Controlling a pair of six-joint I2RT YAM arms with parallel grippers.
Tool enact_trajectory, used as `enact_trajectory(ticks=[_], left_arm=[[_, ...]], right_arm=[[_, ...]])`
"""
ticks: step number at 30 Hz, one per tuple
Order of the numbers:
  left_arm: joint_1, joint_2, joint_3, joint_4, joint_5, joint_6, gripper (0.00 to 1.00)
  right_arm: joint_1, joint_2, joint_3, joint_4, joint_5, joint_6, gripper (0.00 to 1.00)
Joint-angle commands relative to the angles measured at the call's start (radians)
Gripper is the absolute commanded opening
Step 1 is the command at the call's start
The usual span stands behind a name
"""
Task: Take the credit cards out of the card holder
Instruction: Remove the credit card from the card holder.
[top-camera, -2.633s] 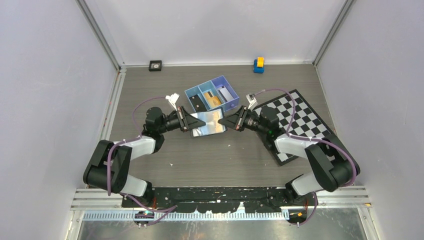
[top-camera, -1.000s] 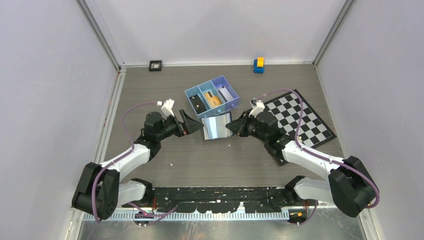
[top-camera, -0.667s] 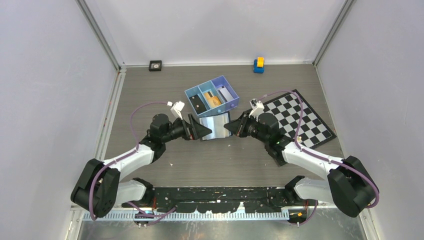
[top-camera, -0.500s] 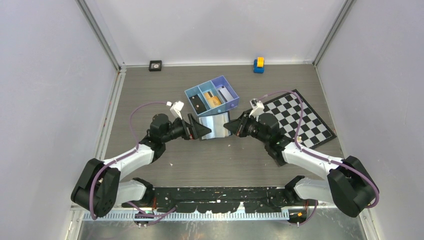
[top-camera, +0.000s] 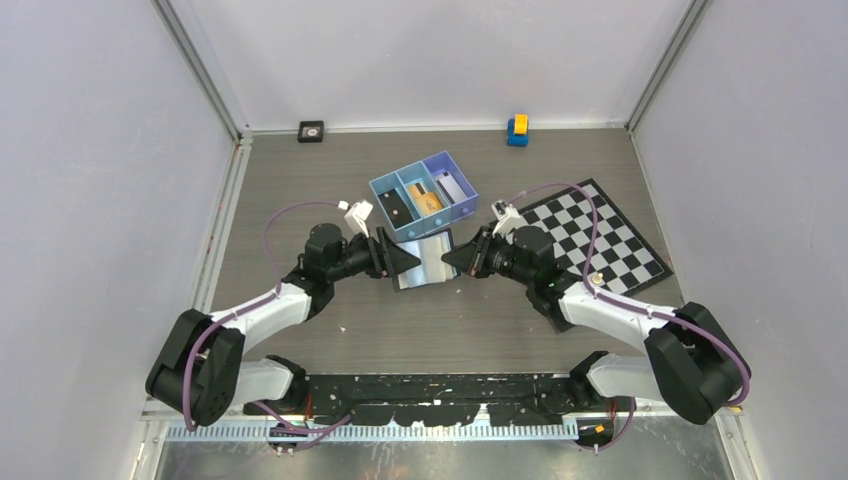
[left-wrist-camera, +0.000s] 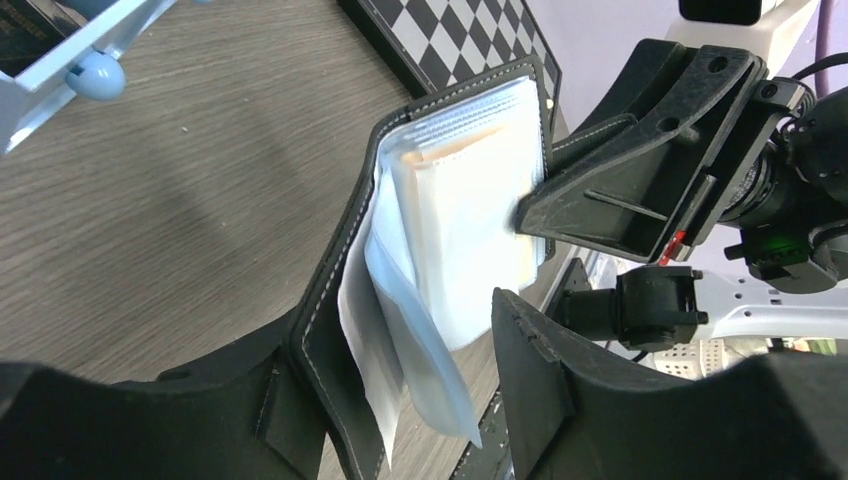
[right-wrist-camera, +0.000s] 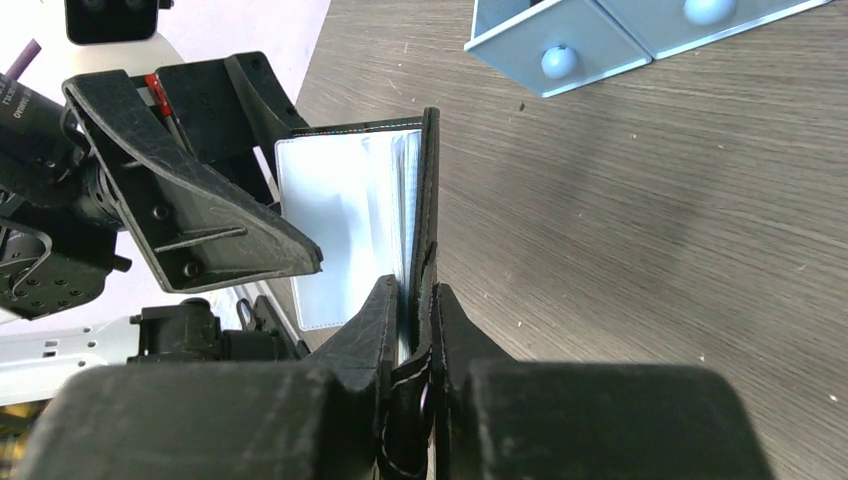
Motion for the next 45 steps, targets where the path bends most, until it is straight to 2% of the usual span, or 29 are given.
enact_trajectory(ticks=[1, 4, 11, 12, 15, 18, 20, 23, 26, 29, 31, 32, 34, 36, 41, 45], left_arm=[[-0.005, -0.005, 0.046, -0.029, -0.024, 0.04, 0.61], [-0.014, 0.008, 0.055, -0.038, -0.025, 0.042, 0.74], [-0.034, 0.068, 0.105, -0.142, -0.062, 0.075, 0.74], [-0.033, 0.075, 0.107, -0.146, -0.063, 0.075, 0.72], [-0.033, 0.078, 0.121, -0.198, -0.1, 0.088, 0.54], [-0.031, 0.061, 0.127, -0.235, -0.127, 0.104, 0.4], [-0.031, 0.045, 0.12, -0.226, -0.121, 0.103, 0.38], [-0.031, 0.008, 0.098, -0.171, -0.093, 0.097, 0.36], [-0.03, -0.024, 0.073, -0.11, -0.062, 0.083, 0.35], [-0.031, -0.049, 0.051, -0.062, -0.049, 0.067, 0.36], [-0.03, -0.066, 0.042, -0.056, -0.054, 0.064, 0.4], [-0.031, -0.077, 0.039, -0.059, -0.065, 0.065, 0.43], [-0.03, -0.094, 0.032, -0.071, -0.083, 0.069, 0.58], [-0.037, -0.092, 0.033, -0.071, -0.085, 0.078, 0.67], [-0.055, -0.041, 0.067, -0.104, -0.083, 0.09, 0.71], [-0.07, -0.009, 0.079, -0.09, -0.059, 0.088, 0.85]], right_arm=[[-0.002, 0.003, 0.037, 0.108, -0.055, 0.014, 0.01], [-0.001, 0.035, 0.046, 0.131, -0.093, 0.028, 0.0], [0.005, 0.079, 0.049, 0.233, -0.185, 0.064, 0.01], [0.007, 0.077, 0.048, 0.234, -0.185, 0.064, 0.01], [0.006, 0.048, 0.035, 0.21, -0.139, 0.052, 0.01], [0.006, 0.01, 0.025, 0.162, -0.079, 0.036, 0.11], [0.005, -0.011, 0.018, 0.143, -0.051, 0.029, 0.2], [0.005, -0.023, 0.017, 0.124, -0.029, 0.022, 0.21], [0.004, -0.009, 0.033, 0.087, -0.02, 0.016, 0.18], [0.005, 0.009, 0.056, 0.035, 0.001, 0.007, 0.08], [0.004, 0.01, 0.065, 0.002, 0.032, 0.0, 0.01], [0.005, 0.006, 0.068, -0.012, 0.038, -0.007, 0.0], [0.005, 0.0, 0.073, -0.02, 0.025, -0.02, 0.0], [0.009, 0.006, 0.081, -0.002, -0.019, -0.022, 0.0], [0.068, 0.005, 0.109, -0.03, -0.009, -0.077, 0.01], [0.135, -0.007, 0.146, -0.122, 0.076, -0.153, 0.01]])
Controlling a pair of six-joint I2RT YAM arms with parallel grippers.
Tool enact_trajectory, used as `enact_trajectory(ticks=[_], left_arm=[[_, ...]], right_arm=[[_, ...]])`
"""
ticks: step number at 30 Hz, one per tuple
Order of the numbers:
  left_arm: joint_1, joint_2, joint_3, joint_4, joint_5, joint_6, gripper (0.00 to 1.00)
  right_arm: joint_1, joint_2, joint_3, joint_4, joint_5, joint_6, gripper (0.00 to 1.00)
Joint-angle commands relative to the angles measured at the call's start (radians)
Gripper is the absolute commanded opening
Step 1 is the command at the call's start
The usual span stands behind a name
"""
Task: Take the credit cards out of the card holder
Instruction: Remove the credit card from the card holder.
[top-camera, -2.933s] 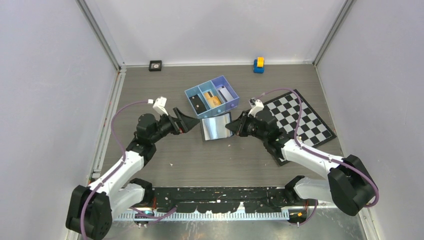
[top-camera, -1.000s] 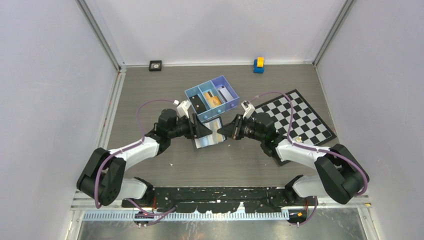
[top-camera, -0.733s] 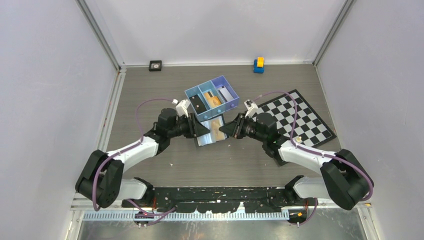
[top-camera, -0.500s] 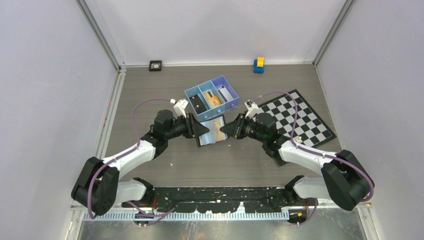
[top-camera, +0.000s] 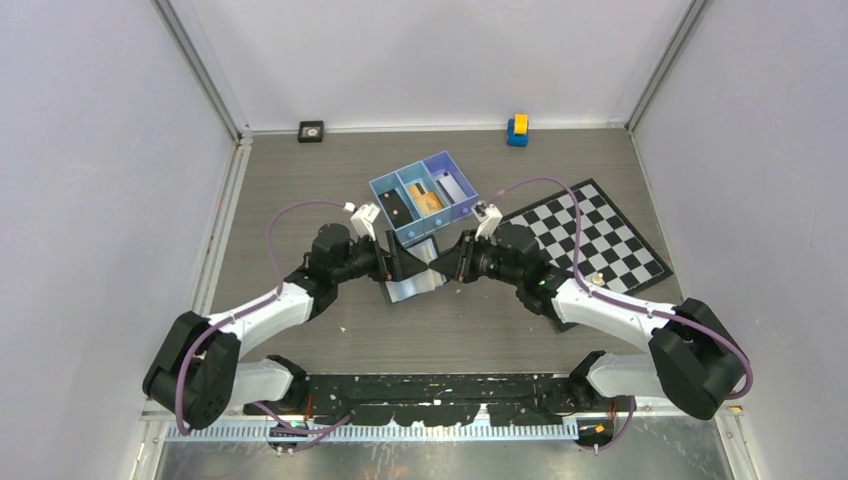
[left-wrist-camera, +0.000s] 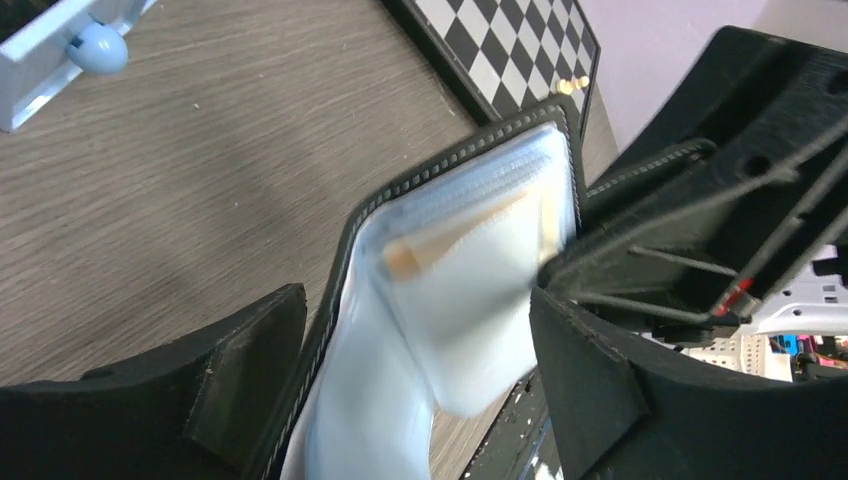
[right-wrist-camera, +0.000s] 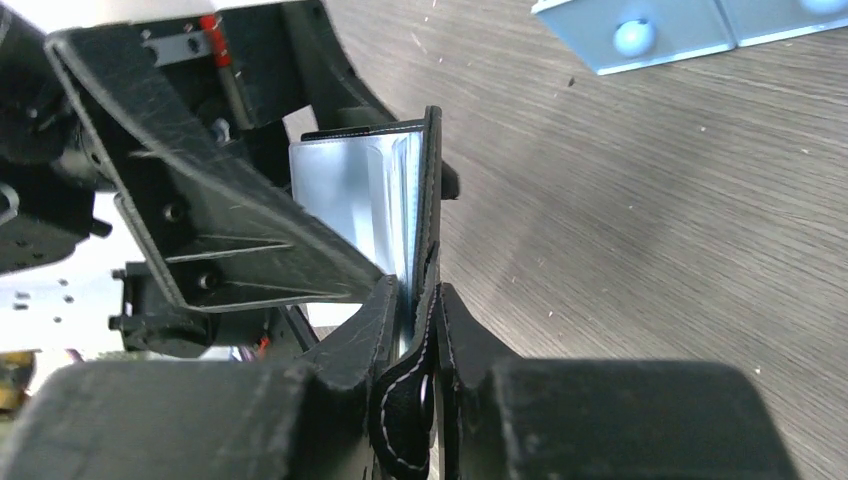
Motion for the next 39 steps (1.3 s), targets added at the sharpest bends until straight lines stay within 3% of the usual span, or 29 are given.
enact_trajectory(ticks=[1, 6, 10, 18, 25, 34, 36, 39], left_arm=[[-0.021, 0.029, 0.044, 0.035, 0.024, 0.022, 0.85], [-0.031, 0.041, 0.054, 0.032, 0.027, 0.024, 0.85], [-0.033, 0.032, 0.058, -0.009, -0.015, 0.035, 0.82], [-0.03, 0.043, 0.149, -0.365, -0.349, 0.094, 0.73], [-0.023, -0.037, 0.106, -0.337, -0.364, 0.082, 0.72], [0.021, -0.144, 0.055, -0.356, -0.434, 0.06, 0.73], [0.031, -0.157, 0.044, -0.333, -0.413, 0.05, 0.75], [0.032, -0.161, -0.001, -0.199, -0.295, 0.042, 0.96]], right_arm=[[0.069, -0.024, 0.078, -0.052, 0.087, -0.105, 0.01], [0.127, -0.005, 0.126, -0.133, 0.191, -0.155, 0.0], [0.137, -0.01, 0.123, -0.126, 0.191, -0.16, 0.01], [0.137, -0.111, 0.04, -0.05, 0.245, -0.155, 0.0], [0.134, -0.168, 0.026, -0.141, 0.513, -0.129, 0.01], [0.13, -0.183, 0.012, -0.136, 0.534, -0.117, 0.0], [0.129, -0.185, 0.011, -0.133, 0.526, -0.118, 0.01], [0.129, -0.18, 0.009, -0.118, 0.495, -0.12, 0.0]])
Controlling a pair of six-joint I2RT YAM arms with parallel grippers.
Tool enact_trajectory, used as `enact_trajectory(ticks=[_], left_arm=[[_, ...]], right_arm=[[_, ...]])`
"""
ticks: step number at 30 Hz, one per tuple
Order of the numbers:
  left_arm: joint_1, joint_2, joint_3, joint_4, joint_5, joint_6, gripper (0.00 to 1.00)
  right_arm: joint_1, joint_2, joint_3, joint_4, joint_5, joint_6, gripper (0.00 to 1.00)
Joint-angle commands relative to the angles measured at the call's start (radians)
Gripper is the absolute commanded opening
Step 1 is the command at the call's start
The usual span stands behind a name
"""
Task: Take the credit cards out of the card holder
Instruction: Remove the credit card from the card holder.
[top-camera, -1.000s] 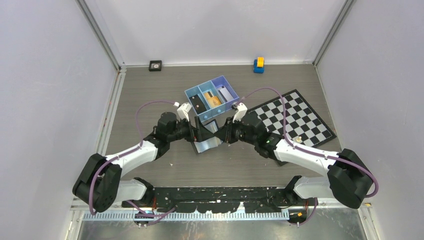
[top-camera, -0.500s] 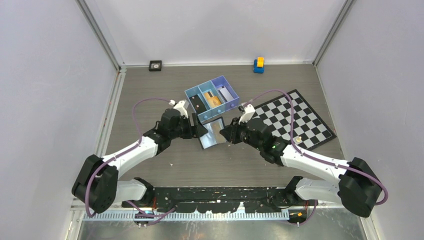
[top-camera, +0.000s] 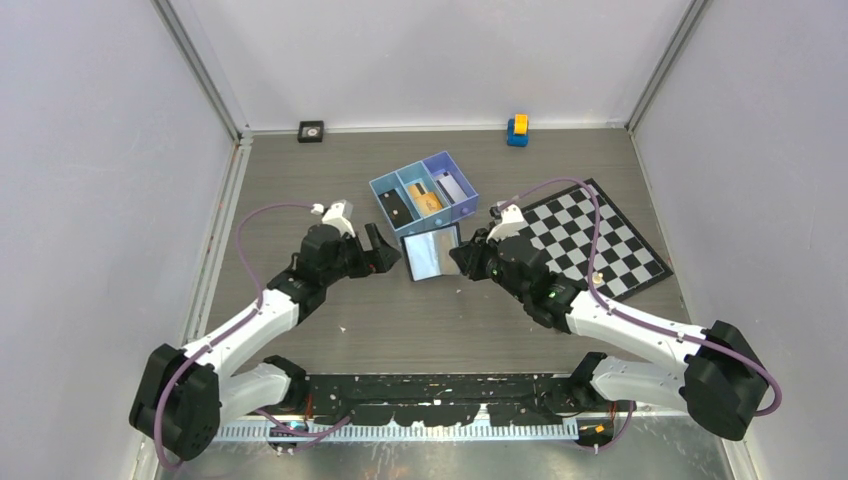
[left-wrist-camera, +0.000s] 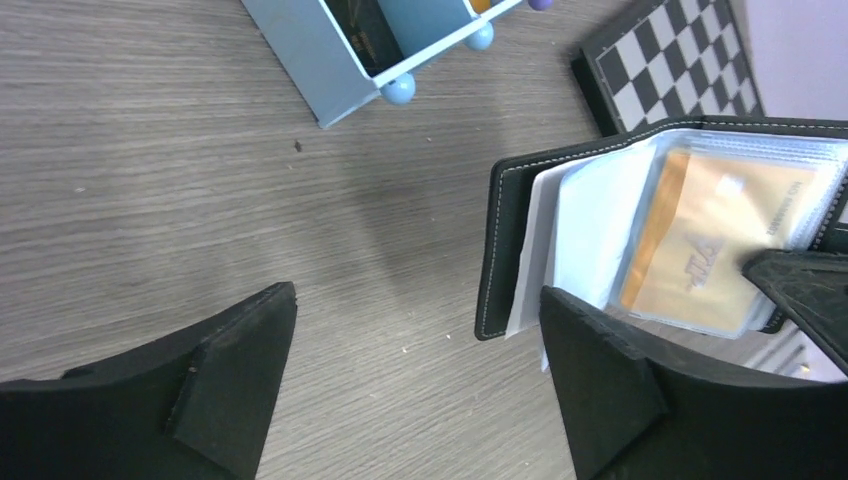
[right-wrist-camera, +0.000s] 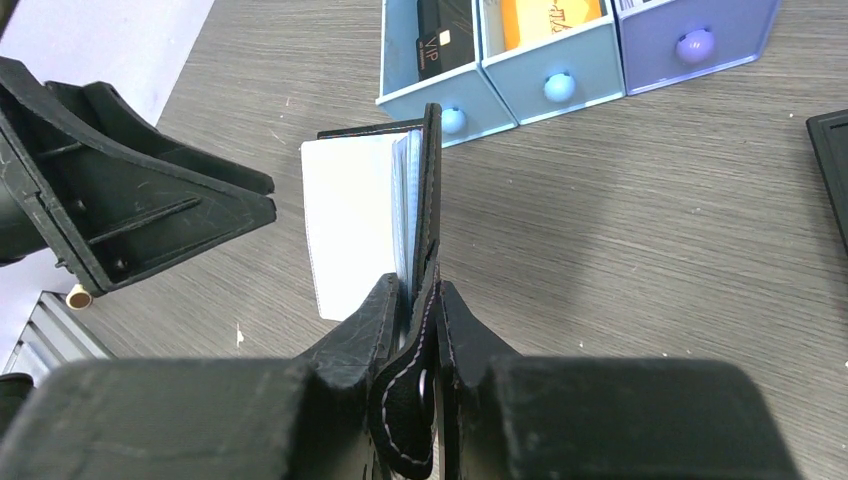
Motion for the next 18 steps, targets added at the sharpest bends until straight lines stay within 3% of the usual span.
enact_trajectory(ticks=[1, 4, 10, 18], left_arm=[[0.007, -0.02, -0.062, 0.2, 0.152, -0.017, 0.98], [0.008, -0.018, -0.081, 0.291, 0.237, -0.024, 1.0], [0.008, 0.019, -0.069, 0.301, 0.262, -0.033, 0.99], [0.011, 0.121, -0.041, 0.367, 0.372, -0.055, 0.79]], right_arm=[[-0.001, -0.026, -0.007, 0.085, -0.014, 0.013, 0.0], [0.0, -0.018, -0.009, 0.112, -0.07, 0.007, 0.01], [0.0, -0.012, -0.019, 0.164, -0.158, 0.01, 0.0], [0.0, -0.037, -0.044, 0.211, -0.183, 0.019, 0.0]])
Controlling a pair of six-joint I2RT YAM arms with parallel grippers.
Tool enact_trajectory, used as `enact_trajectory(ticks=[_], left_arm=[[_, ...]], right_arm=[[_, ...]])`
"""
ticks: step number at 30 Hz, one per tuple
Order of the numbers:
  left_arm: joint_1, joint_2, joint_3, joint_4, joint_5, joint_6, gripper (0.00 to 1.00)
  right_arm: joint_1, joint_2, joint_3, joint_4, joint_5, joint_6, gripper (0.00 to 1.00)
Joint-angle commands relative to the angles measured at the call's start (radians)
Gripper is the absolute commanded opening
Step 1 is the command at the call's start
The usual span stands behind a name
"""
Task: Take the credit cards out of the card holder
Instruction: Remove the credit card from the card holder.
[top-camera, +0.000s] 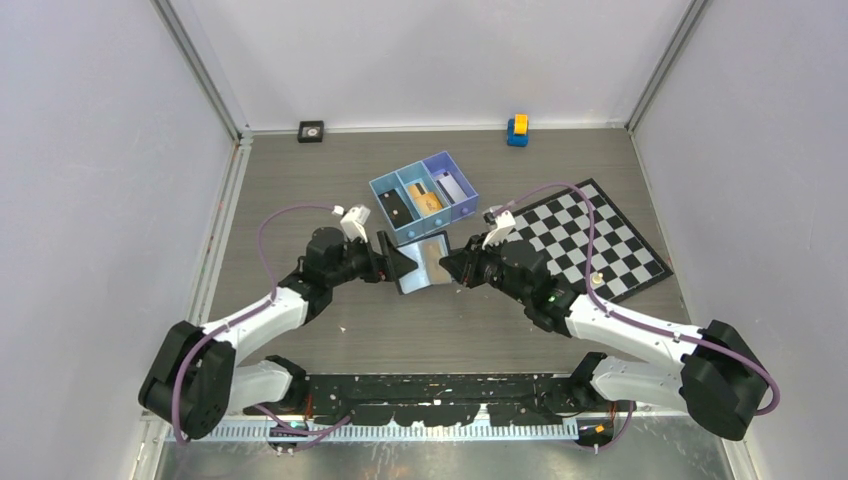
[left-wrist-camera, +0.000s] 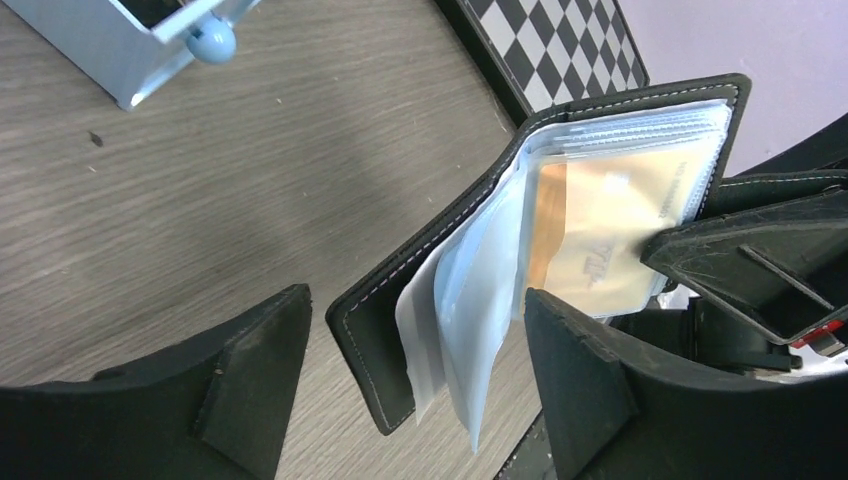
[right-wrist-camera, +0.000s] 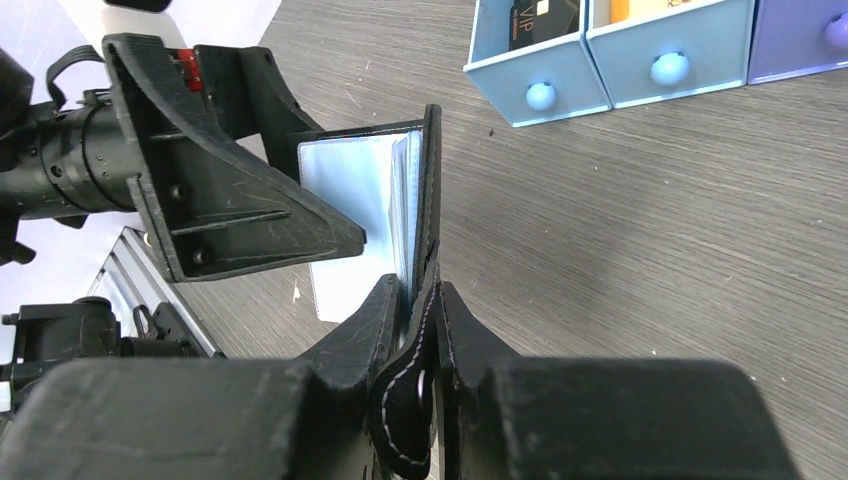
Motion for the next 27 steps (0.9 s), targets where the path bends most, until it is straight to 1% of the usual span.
enact_trajectory(ticks=[1, 3, 7, 9, 11, 12, 14, 20, 23, 26, 27], left_arm=[[0.009, 0.041, 0.036, 0.1, 0.092, -0.019, 0.75], [0.015, 0.04, 0.02, 0.162, 0.12, -0.035, 0.67], [0.016, 0.001, -0.008, 0.215, 0.136, -0.046, 0.59], [0.016, -0.001, -0.012, 0.242, 0.16, -0.052, 0.58], [0.016, 0.014, -0.016, 0.289, 0.196, -0.068, 0.6], [0.016, 0.025, -0.015, 0.312, 0.215, -0.078, 0.6], [0.016, 0.051, -0.011, 0.353, 0.242, -0.095, 0.55], [0.016, 0.078, -0.002, 0.366, 0.258, -0.106, 0.32], [0.016, 0.075, 0.001, 0.359, 0.258, -0.103, 0.18], [0.016, 0.065, 0.005, 0.335, 0.251, -0.095, 0.08], [0.016, 0.061, 0.008, 0.323, 0.245, -0.091, 0.06]], right_arm=[[-0.002, -0.04, -0.001, 0.106, -0.02, 0.017, 0.0], [-0.004, -0.042, -0.003, 0.106, -0.02, 0.019, 0.0], [-0.006, -0.034, -0.002, 0.108, -0.019, 0.021, 0.01], [-0.007, -0.024, 0.002, 0.107, -0.02, 0.023, 0.0], [-0.007, -0.015, 0.003, 0.111, -0.02, 0.028, 0.01], [-0.007, -0.011, 0.004, 0.115, -0.054, 0.029, 0.01], [-0.007, -0.001, 0.007, 0.118, -0.068, 0.032, 0.0], [-0.008, 0.0, 0.009, 0.111, -0.049, 0.033, 0.0], [-0.009, 0.0, 0.01, 0.101, -0.037, 0.033, 0.01], [-0.008, 0.004, 0.016, 0.085, 0.007, 0.031, 0.0], [-0.008, 0.006, 0.018, 0.082, 0.011, 0.03, 0.0]])
